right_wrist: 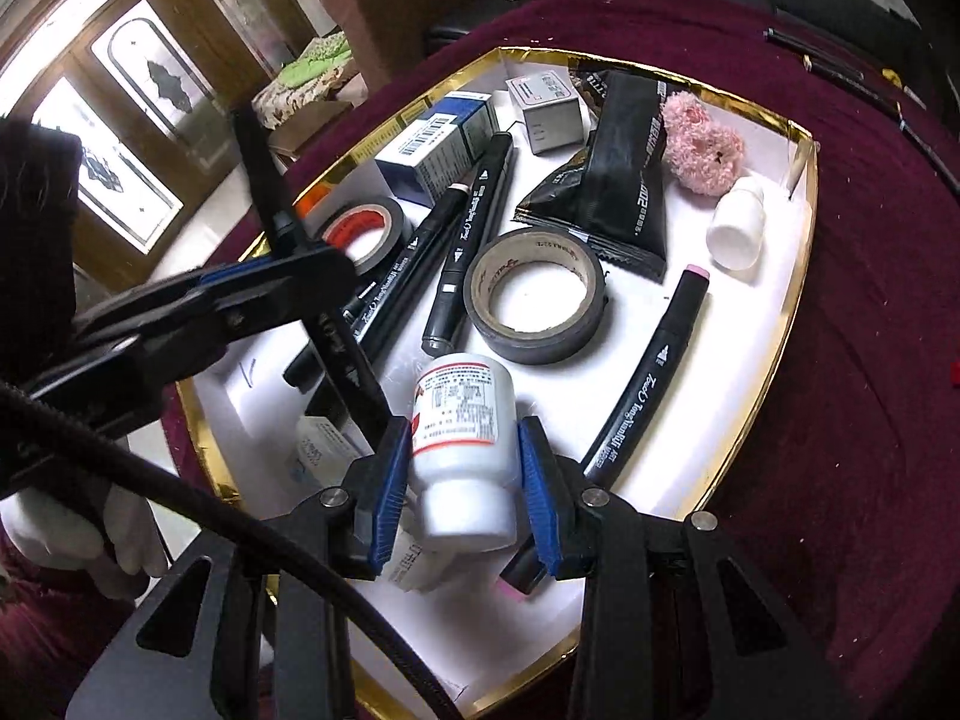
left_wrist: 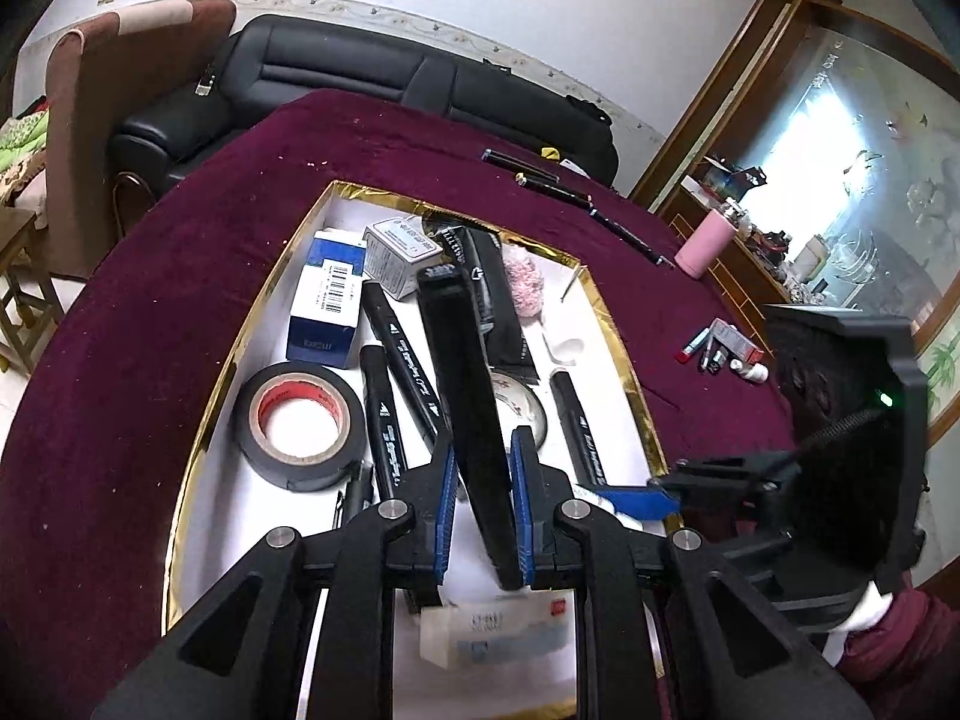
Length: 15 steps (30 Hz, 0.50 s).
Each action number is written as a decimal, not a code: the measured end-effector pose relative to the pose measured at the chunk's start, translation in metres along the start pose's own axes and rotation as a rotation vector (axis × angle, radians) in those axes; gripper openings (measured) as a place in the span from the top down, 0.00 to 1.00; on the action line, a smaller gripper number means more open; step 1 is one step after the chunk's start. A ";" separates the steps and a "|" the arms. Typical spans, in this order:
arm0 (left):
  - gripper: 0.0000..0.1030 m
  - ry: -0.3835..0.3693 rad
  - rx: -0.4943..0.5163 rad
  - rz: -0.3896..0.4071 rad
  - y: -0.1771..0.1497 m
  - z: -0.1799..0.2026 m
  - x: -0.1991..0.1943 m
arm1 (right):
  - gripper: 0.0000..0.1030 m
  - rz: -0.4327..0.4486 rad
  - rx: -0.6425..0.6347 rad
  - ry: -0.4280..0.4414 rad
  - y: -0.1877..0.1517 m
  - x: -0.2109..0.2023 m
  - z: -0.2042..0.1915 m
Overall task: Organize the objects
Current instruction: 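Carry the marker and pill bottle over the tray and open both grippers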
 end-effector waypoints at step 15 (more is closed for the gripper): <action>0.34 0.082 0.092 0.019 0.001 0.012 0.009 | 0.60 0.054 0.019 -0.025 -0.005 -0.015 0.008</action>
Point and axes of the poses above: each gripper's, at about its wrist camera, not at the fingertips, and x roughly the way its jaws point, z to its right, y to its top, the point moved 5 cm from there along x, roughly the way its jaws point, and after that the axes turned 5 degrees about -x, right-handed, at the moved point
